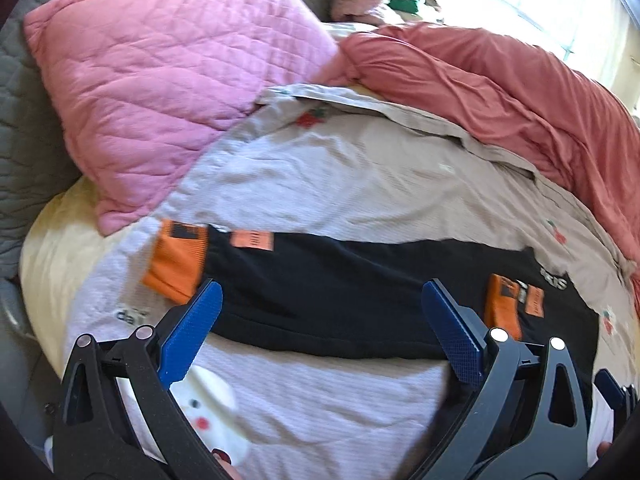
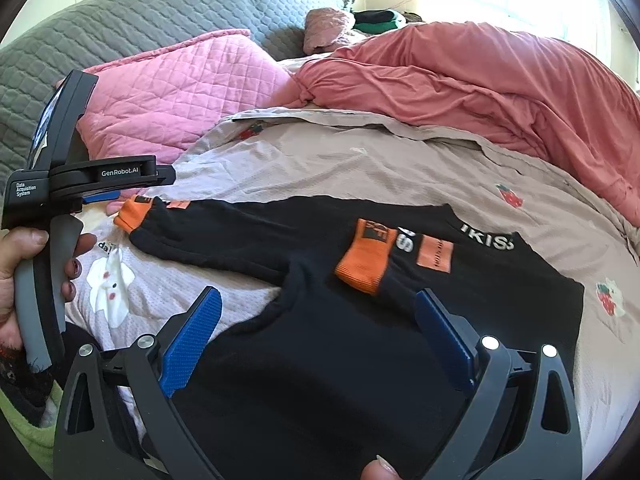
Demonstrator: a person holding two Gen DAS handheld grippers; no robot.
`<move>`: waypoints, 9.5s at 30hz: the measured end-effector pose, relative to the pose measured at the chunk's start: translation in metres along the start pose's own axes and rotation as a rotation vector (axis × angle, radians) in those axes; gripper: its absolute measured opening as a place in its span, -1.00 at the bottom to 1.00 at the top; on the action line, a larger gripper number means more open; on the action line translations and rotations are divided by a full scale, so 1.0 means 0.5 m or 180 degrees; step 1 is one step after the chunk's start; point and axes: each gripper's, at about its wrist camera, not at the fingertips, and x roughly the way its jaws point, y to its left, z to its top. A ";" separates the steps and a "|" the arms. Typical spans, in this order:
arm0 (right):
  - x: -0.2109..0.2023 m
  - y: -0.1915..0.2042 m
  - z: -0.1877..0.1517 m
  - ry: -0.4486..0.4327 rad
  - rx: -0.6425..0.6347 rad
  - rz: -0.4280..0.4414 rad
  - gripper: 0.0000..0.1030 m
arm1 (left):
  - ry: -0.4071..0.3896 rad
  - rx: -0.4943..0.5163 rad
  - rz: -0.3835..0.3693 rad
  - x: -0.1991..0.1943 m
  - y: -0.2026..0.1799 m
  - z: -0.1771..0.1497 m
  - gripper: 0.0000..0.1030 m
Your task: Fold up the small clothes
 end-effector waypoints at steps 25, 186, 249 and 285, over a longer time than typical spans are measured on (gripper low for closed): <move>0.108 0.126 0.047 0.0186 -0.0231 0.0286 0.87 | 0.0213 -0.0816 0.0512 0.110 0.223 0.022 0.82; 0.052 -0.538 -0.145 0.0621 0.1419 -0.1435 -0.50 | 0.0689 0.1161 -0.1486 0.231 -0.341 -0.131 0.58; 0.039 -0.486 -0.207 0.0885 0.1215 -0.1025 -0.96 | 0.0532 0.1816 -0.1473 0.187 -0.408 -0.181 0.56; 0.020 -0.411 -0.140 0.0708 0.1123 -0.0860 0.34 | 0.0280 0.2197 -0.1567 0.114 -0.446 -0.192 0.65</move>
